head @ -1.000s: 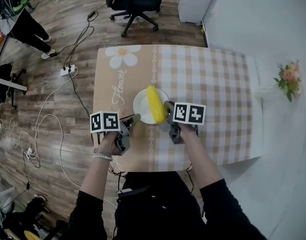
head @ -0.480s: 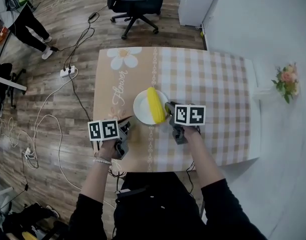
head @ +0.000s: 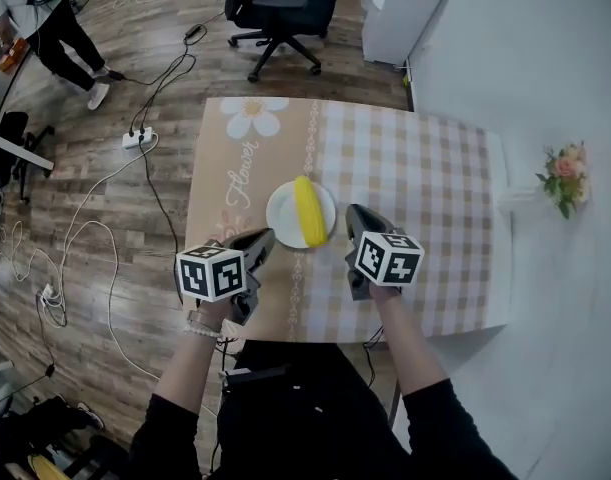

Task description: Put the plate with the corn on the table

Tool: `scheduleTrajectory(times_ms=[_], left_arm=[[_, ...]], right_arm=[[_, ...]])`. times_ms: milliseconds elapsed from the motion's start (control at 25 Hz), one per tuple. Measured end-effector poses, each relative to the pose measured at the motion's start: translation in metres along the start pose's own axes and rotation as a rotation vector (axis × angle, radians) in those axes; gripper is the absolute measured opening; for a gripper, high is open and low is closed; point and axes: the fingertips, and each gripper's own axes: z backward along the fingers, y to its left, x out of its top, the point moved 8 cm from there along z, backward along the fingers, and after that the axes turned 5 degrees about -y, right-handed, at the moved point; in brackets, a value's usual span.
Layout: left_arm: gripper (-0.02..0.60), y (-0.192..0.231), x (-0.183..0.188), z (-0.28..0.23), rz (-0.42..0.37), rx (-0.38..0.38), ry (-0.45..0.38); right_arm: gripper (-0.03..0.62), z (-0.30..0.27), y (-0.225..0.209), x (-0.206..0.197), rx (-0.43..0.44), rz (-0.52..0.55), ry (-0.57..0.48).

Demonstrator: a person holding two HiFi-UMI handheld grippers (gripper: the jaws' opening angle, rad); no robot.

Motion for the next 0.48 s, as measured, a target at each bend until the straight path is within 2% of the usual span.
scheduleTrajectory(times_ms=[200,320,480], left_arm=[[0.014,-0.038,0.016,0.012,-0.169,0.013,-0.049],[0.014,-0.050,0.030,0.027,-0.290,0.021,-0.096],[0.014,-0.064,0.036,0.046,-0.413,0.031,-0.141]], right_arm=[[0.045,0.035,0.007,0.013,0.020,0.078,-0.064],[0.046,0.049,0.026,0.019,0.044,0.119,-0.093],[0.044,0.070,0.048,0.029,0.070,0.191,-0.136]])
